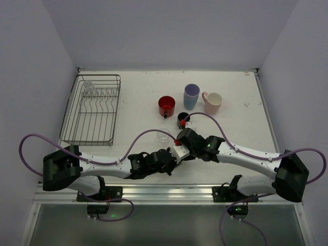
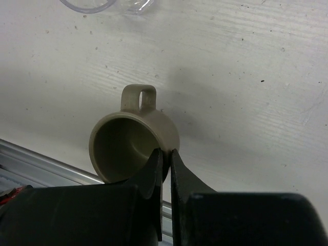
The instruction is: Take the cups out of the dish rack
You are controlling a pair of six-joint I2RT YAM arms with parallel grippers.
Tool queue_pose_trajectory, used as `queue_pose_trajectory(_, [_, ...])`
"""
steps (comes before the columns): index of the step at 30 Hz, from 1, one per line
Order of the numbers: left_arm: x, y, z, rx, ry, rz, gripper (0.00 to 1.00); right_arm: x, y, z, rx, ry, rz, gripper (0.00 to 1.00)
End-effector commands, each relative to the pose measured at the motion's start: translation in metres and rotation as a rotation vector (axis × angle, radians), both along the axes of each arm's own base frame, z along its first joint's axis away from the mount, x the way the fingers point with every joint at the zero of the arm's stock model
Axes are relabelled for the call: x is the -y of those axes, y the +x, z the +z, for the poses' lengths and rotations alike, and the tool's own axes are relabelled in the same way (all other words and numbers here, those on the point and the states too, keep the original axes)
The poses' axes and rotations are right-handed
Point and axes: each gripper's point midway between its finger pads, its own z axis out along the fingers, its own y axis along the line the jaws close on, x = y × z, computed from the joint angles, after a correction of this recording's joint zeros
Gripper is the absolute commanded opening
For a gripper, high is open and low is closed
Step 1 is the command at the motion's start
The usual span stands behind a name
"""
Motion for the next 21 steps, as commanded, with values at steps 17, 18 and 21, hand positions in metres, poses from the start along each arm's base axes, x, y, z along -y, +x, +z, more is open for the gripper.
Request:
queue_pose_trajectory(17, [0.026, 0.014, 0.062, 0.083, -0.196, 0.08, 0.85, 0.03, 0.047, 0.002, 0.168, -0.015, -0.184, 0.0])
queue_pose_trajectory(18, [0.025, 0.014, 0.061, 0.082, -0.196, 0.082, 0.9, 0.031, 0.049, 0.002, 0.17, -0.01, -0.187, 0.0])
queue_pose_trajectory(21, [0.021, 0.014, 0.062, 0.079, -0.206, 0.095, 0.95, 0.035, 0.06, 0.003, 0.179, 0.011, -0.204, 0.0])
